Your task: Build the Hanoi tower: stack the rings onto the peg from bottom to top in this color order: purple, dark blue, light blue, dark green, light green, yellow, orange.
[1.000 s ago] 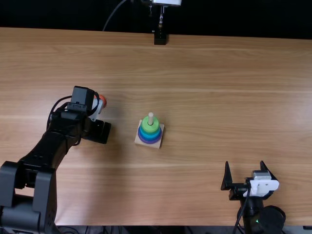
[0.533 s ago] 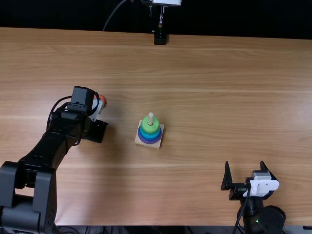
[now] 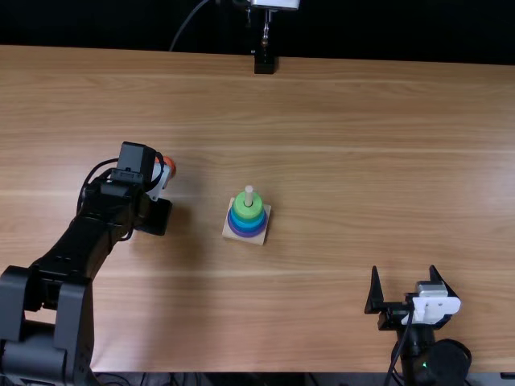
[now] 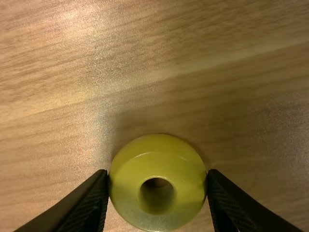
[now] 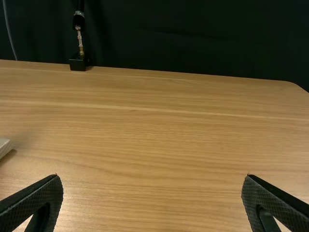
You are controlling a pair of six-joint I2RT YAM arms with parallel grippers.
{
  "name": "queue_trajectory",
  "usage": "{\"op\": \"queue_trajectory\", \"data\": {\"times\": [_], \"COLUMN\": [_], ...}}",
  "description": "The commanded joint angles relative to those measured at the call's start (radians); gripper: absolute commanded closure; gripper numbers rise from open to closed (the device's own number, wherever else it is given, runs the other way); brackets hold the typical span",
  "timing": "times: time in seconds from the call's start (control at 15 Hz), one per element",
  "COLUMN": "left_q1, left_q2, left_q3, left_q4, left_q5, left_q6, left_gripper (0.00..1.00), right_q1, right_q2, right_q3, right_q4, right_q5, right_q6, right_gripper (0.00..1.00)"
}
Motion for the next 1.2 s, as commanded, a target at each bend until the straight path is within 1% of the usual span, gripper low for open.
{"op": "queue_trajectory", "data": {"times": [0.0, 0.07, 0.13, 0.2, 0.4, 0.53, 0.67, 0.8, 1.0, 1.13], "left_q1": [-0.002, -0.002, -0.005, -0.008, -0.077, -0.11, -0.153, -0.206, -0.274, -0.324], "left_q2": [-0.036, -0.043, -0.045, -0.043, -0.045, -0.043, -0.042, -0.04, -0.025, 0.013], "left_q3": [0.09, 0.151, 0.202, 0.263, 0.411, 0.523, 0.605, 0.673, 0.76, 0.812], "left_q4": [-0.052, -0.157, -0.245, -0.312, -0.529, -0.641, -0.685, -0.711, -0.709, -0.695], "left_q5": [0.006, 0.006, 0.014, 0.016, 0.016, 0.018, 0.018, 0.018, 0.018, 0.018], "left_q6": [0.009, 0.009, 0.011, 0.009, 0.002, 0.0, -0.004, -0.022, -0.109, -0.145], "left_gripper": [1.0, 1.0, 1.0, 1.0, 1.0, 1.0, 1.0, 1.0, 1.0, 1.0], "right_q1": [-0.01, -0.01, -0.01, -0.01, -0.01, -0.01, -0.01, -0.01, -0.01, -0.01], "right_q2": [-0.013, -0.013, -0.013, -0.013, -0.013, -0.013, -0.013, -0.013, -0.013, -0.013], "right_q3": [-0.05, -0.05, -0.05, -0.05, -0.05, -0.05, -0.05, -0.05, -0.05, -0.05], "right_q4": [-0.076, -0.076, -0.076, -0.076, -0.076, -0.076, -0.076, -0.076, -0.076, -0.076], "right_q5": [-0.005, -0.007, -0.007, -0.005, -0.007, -0.007, -0.007, -0.007, -0.007, -0.007], "right_q6": [-0.002, -0.002, -0.002, -0.002, -0.002, -0.002, -0.002, -0.002, -0.002, -0.002], "right_gripper": [0.0, 0.0, 0.0, 0.0, 0.0, 0.0, 0.0, 0.0, 0.0, 0.0]}}
